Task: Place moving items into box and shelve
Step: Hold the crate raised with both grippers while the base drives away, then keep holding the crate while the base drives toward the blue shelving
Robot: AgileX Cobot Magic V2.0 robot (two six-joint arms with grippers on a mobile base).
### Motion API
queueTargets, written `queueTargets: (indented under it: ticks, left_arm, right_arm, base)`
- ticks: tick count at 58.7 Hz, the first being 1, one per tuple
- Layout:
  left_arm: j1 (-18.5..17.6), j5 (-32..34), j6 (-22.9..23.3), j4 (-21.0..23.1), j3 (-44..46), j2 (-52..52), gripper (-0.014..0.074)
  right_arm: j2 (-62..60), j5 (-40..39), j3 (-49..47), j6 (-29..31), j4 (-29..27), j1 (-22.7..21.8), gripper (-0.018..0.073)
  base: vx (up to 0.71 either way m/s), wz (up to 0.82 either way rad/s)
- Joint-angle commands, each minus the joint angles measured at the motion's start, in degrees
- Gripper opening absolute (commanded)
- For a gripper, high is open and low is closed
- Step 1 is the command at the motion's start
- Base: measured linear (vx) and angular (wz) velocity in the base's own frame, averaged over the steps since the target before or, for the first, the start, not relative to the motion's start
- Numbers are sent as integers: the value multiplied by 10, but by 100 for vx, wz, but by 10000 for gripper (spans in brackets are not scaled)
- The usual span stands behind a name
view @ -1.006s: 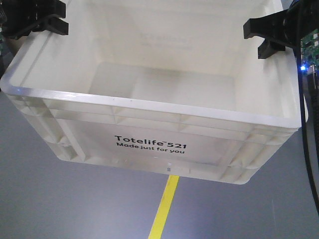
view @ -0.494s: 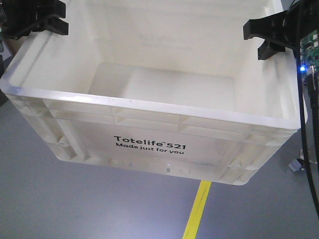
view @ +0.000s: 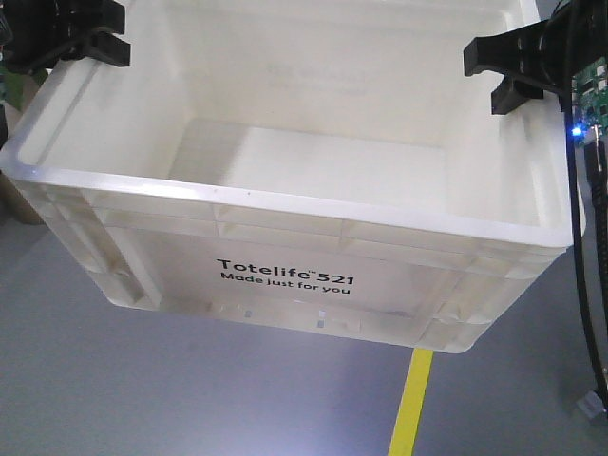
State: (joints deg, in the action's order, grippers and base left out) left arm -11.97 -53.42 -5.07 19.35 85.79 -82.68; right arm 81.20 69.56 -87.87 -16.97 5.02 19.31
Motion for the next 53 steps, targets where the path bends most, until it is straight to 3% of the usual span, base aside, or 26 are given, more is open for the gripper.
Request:
queueTargets:
  ticks: [1,53]
  left_arm:
    - [-13,61,-1,84,28,31,0]
    - [-13,61,-1,84,28,31,0]
  right_arm:
    - [-23,-69,-28,11,-31,6,-4]
    - [-23,-68,-28,11,-32,6,-4]
  base:
    - [59,-13]
    - [57,-21]
